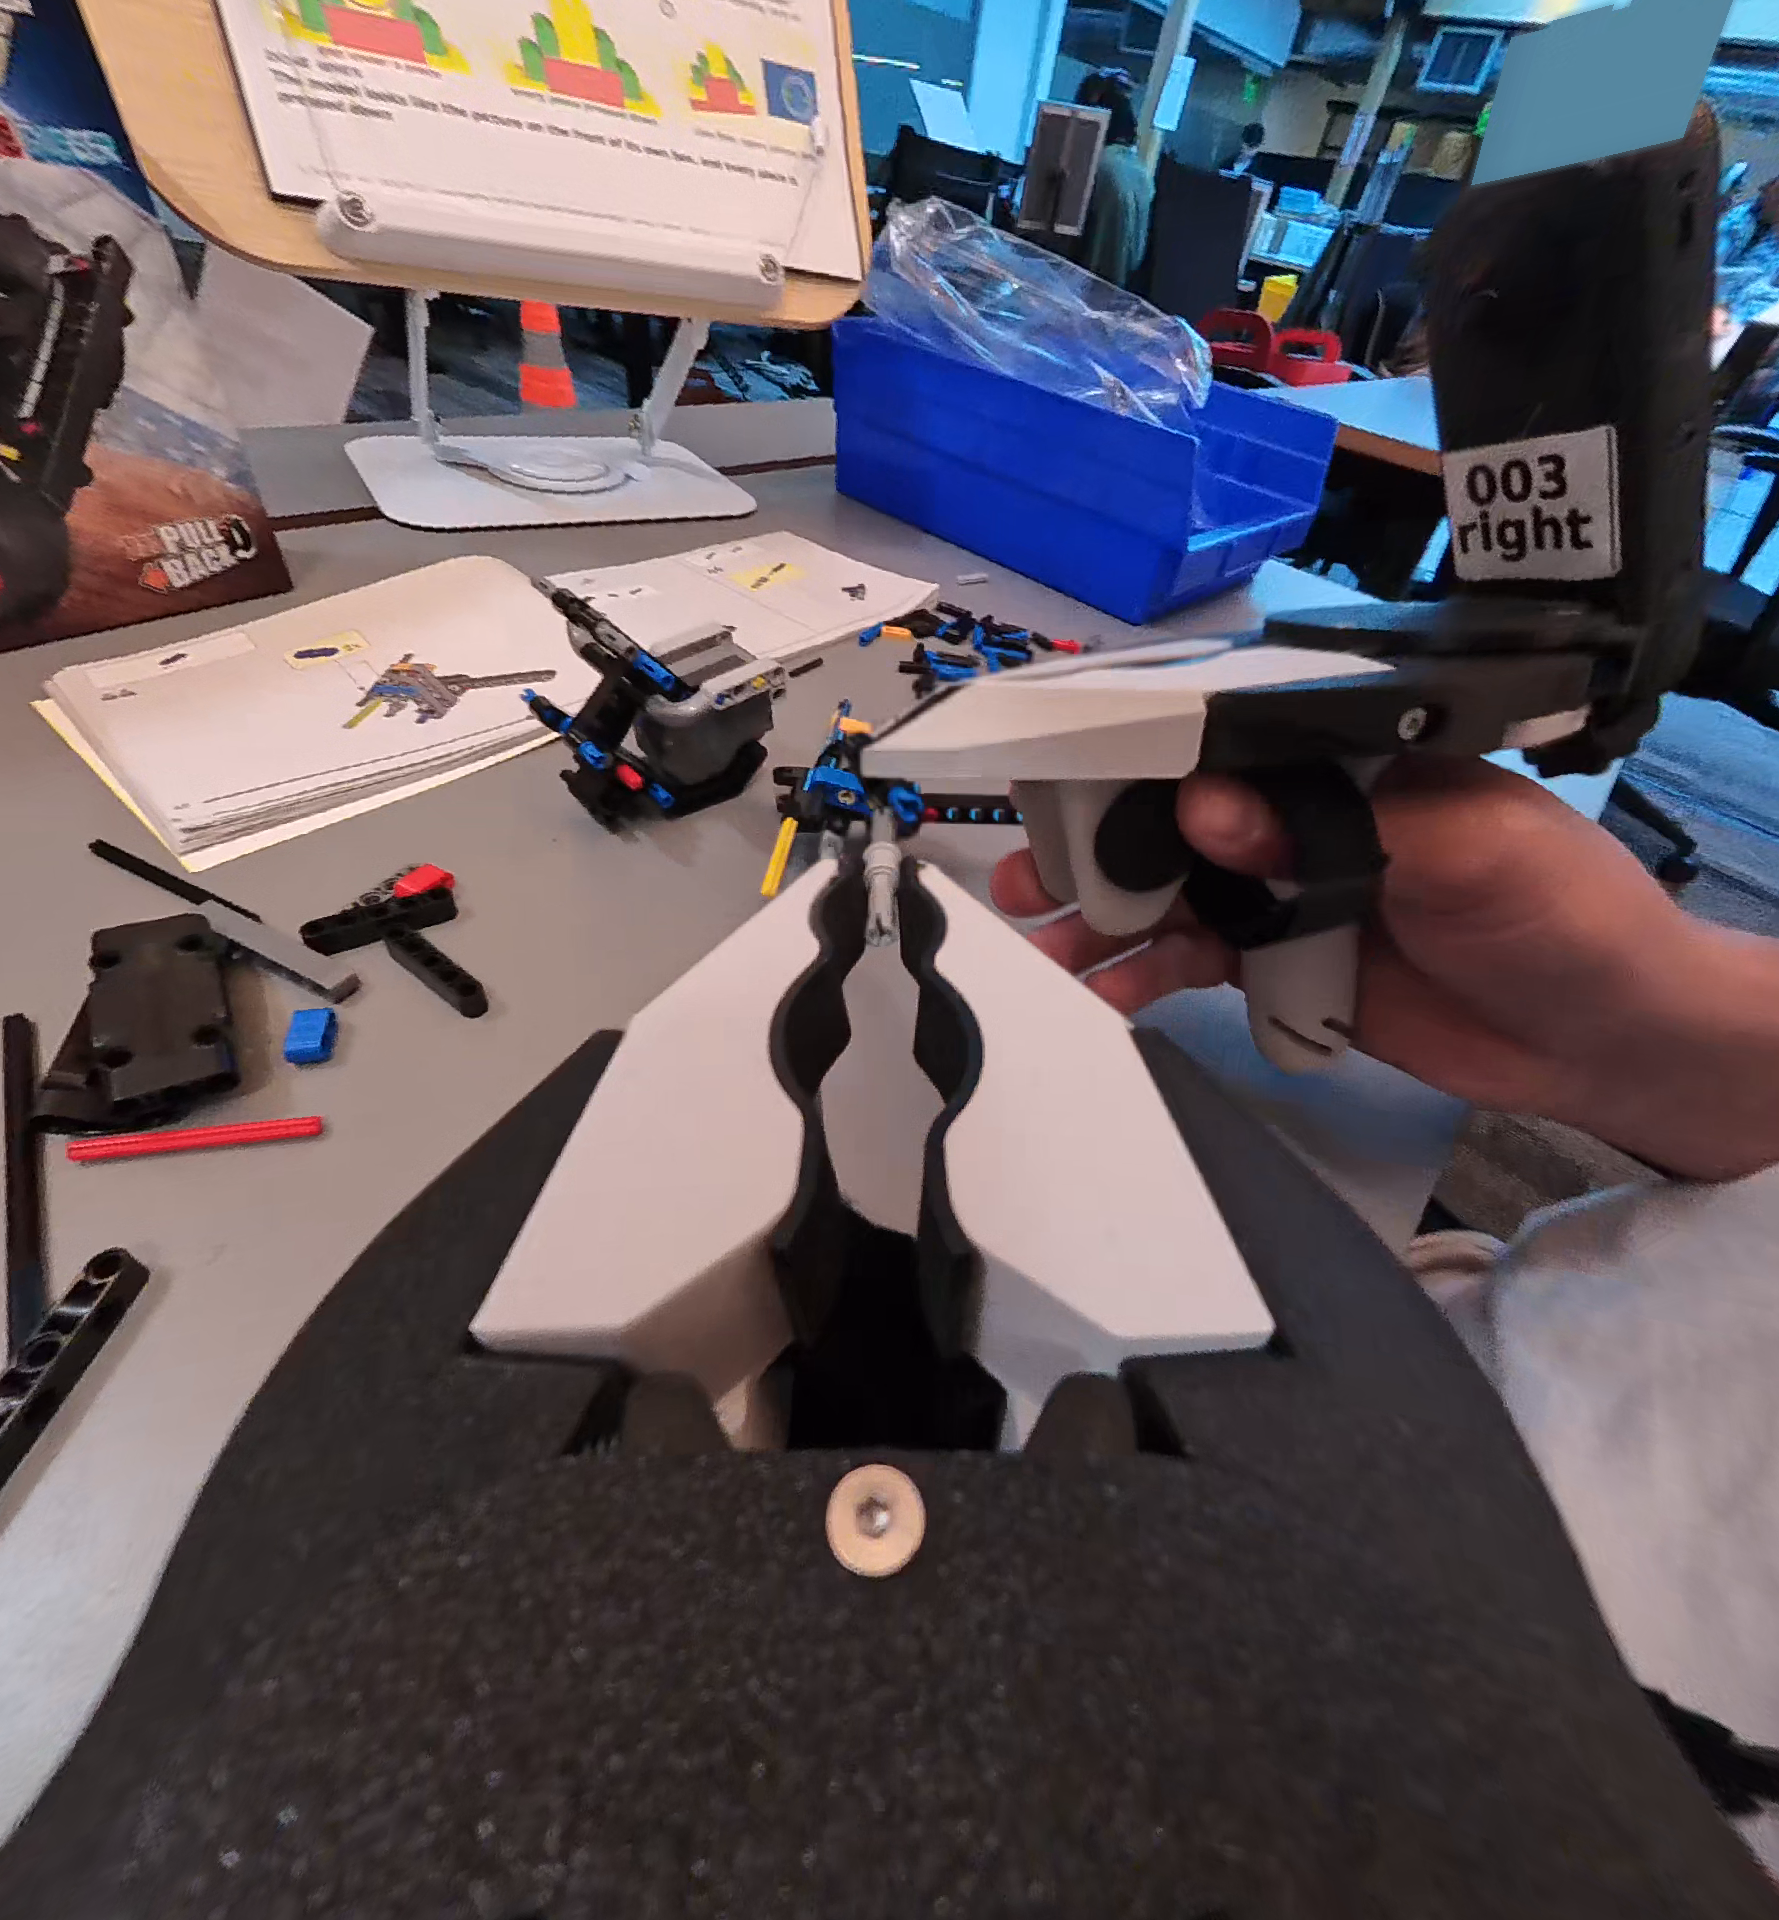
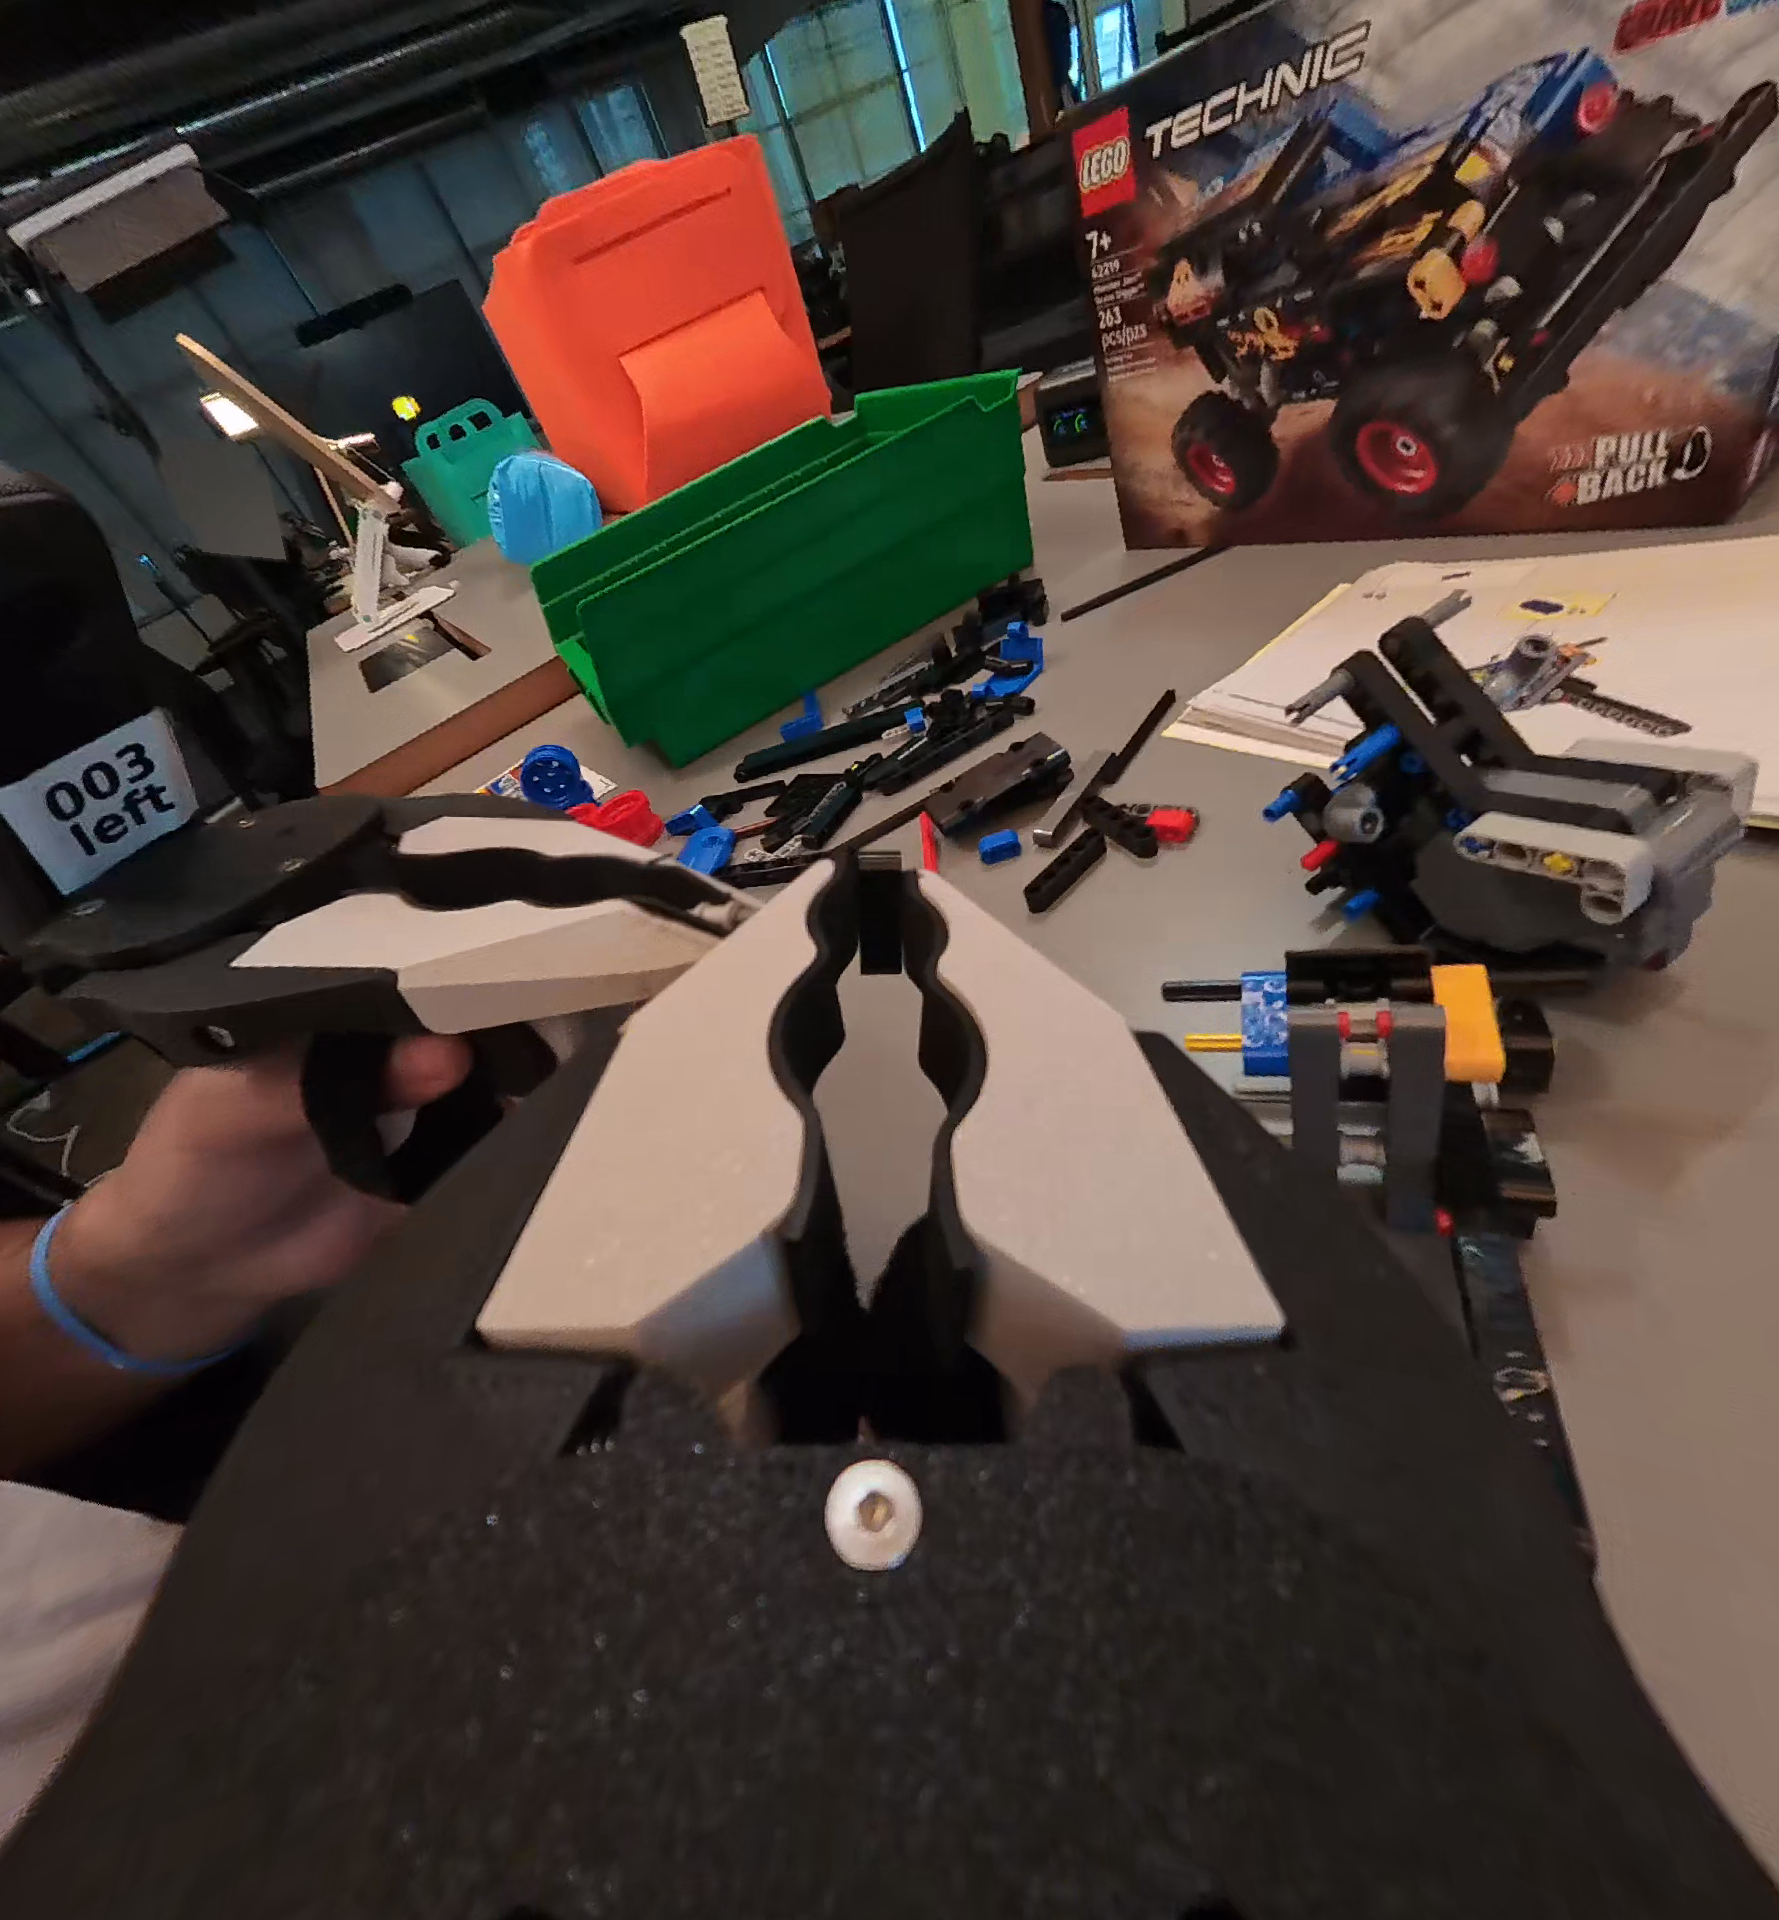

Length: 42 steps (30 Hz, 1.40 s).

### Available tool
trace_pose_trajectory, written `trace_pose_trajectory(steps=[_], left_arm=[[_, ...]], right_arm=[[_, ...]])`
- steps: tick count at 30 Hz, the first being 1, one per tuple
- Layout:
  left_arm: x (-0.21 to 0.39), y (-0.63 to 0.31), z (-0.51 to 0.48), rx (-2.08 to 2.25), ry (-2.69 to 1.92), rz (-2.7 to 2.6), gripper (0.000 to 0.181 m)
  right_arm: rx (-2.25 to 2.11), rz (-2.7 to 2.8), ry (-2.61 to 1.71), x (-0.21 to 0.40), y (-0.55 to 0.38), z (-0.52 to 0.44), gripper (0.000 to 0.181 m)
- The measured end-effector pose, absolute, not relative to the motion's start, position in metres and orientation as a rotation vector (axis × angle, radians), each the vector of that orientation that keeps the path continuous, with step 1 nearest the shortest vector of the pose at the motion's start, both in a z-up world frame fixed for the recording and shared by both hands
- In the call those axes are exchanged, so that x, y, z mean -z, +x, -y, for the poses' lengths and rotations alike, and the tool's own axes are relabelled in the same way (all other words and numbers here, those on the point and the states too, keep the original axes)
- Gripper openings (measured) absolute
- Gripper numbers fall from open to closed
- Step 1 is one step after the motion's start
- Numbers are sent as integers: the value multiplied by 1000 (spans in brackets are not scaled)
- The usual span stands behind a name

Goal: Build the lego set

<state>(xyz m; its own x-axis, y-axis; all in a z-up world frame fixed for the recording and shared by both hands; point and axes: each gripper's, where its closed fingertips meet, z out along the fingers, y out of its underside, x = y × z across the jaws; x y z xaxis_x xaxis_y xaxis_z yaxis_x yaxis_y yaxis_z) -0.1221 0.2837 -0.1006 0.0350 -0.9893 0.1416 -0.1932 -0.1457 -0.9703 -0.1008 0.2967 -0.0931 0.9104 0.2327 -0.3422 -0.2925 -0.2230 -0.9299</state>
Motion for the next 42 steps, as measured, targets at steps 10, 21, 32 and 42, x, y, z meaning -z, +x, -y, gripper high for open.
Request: trace_pose_trajectory(steps=[10, 21, 32, 42], left_arm=[[109, -118, -282, 1139, -1529, -1280, 5], [113, -119, -285, 1101, -1591, -1235, 4], [100, -118, -287, 917, -1492, -1199, 4], [89, -117, -285, 834, -1360, -1182, 4]], right_arm=[[-595, -111, -1725, 98, -106, -302, 6], [-540, -151, -1701, 99, -107, -302, 7], [-563, -291, -1577, 90, -106, -301, 7], [-850, -466, -1509, 89, -107, -301, 6]])
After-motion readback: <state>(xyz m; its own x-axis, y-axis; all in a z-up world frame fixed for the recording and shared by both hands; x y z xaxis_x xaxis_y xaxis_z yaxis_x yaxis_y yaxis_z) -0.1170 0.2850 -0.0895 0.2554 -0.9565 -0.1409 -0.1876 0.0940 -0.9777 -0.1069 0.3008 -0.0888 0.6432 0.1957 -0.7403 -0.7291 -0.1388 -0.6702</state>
